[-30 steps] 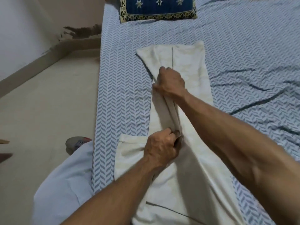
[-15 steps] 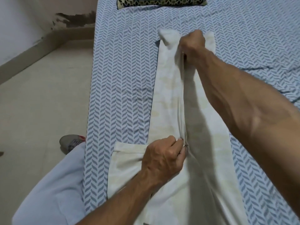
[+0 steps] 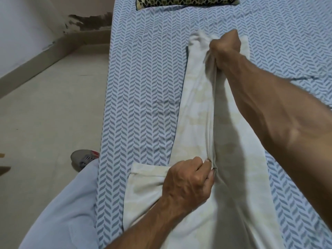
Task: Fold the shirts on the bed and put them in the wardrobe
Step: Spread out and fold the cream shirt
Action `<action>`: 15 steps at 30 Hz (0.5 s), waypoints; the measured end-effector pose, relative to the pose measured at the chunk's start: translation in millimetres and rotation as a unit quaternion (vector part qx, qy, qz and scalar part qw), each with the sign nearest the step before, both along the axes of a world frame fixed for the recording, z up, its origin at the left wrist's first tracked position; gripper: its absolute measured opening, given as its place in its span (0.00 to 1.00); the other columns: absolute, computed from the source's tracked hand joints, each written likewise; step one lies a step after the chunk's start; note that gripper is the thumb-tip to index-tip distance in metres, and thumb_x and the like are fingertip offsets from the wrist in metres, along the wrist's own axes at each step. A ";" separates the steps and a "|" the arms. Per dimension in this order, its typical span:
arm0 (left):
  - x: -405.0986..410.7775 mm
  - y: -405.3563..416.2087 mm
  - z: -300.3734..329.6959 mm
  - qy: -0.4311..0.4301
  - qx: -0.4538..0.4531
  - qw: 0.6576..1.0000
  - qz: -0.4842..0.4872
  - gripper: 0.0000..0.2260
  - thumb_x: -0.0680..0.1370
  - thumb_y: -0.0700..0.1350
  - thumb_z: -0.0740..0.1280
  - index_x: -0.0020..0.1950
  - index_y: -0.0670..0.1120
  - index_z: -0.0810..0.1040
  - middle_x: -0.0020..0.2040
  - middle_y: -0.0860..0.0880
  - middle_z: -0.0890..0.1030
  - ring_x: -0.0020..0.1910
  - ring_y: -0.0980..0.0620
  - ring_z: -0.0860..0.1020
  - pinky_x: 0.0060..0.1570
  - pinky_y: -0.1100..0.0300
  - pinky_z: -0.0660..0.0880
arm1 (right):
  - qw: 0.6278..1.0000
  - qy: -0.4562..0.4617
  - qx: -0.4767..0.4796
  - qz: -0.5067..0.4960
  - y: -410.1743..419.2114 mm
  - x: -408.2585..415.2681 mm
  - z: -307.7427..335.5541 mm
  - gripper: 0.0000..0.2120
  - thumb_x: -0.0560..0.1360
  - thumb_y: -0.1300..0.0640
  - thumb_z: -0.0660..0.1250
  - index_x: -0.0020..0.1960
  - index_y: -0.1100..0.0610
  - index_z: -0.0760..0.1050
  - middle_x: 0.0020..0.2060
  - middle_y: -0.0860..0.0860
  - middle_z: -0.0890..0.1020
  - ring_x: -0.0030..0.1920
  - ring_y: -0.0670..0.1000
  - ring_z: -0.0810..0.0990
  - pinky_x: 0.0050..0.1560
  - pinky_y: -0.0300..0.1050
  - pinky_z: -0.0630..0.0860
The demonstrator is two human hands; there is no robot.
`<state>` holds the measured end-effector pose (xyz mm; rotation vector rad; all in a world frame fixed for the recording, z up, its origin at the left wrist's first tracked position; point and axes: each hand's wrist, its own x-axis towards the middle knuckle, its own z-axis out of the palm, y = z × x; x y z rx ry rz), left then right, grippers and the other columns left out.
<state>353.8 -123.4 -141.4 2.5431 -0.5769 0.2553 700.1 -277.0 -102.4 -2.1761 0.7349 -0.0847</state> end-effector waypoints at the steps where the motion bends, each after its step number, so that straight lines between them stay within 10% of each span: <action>1: -0.1 0.1 0.5 0.001 0.000 1.000 -0.001 0.07 0.78 0.48 0.68 0.43 0.47 0.81 0.33 0.50 0.71 0.29 0.49 0.69 0.28 0.55 0.68 | 0.999 -0.002 -0.046 0.025 1.6 -2.7 2.3 0.29 0.76 0.54 0.69 0.74 0.57 0.63 0.69 0.56 0.73 0.69 0.55 0.72 0.63 0.46 0.72; 5: 0.0 0.0 -1.6 0.002 0.005 1.000 0.000 0.07 0.77 0.46 0.69 0.40 0.47 0.78 0.32 0.51 0.70 0.29 0.50 0.67 0.28 0.55 0.67 | 0.938 -0.097 -0.271 0.194 25.7 -2.3 17.6 0.25 0.75 0.51 0.64 0.71 0.51 0.69 0.68 0.56 0.70 0.71 0.58 0.66 0.66 0.59 0.63; 10: 0.3 0.2 -4.4 -0.024 -0.022 0.999 0.002 0.09 0.80 0.47 0.67 0.43 0.45 0.81 0.34 0.49 0.71 0.31 0.47 0.69 0.31 0.53 0.65 | 0.887 0.052 -0.348 0.298 50.5 27.7 24.8 0.19 0.75 0.48 0.70 0.61 0.57 0.75 0.64 0.61 0.77 0.72 0.63 0.66 0.71 0.72 0.52; 15: 0.4 -0.4 -10.0 -0.039 -0.023 0.999 0.009 0.09 0.80 0.47 0.67 0.44 0.44 0.82 0.34 0.48 0.71 0.32 0.46 0.70 0.31 0.51 0.65 | 0.949 -0.040 -0.150 0.273 44.4 49.7 2.7 0.10 0.72 0.48 0.73 0.47 0.53 0.83 0.45 0.53 0.84 0.55 0.56 0.81 0.63 0.62 0.70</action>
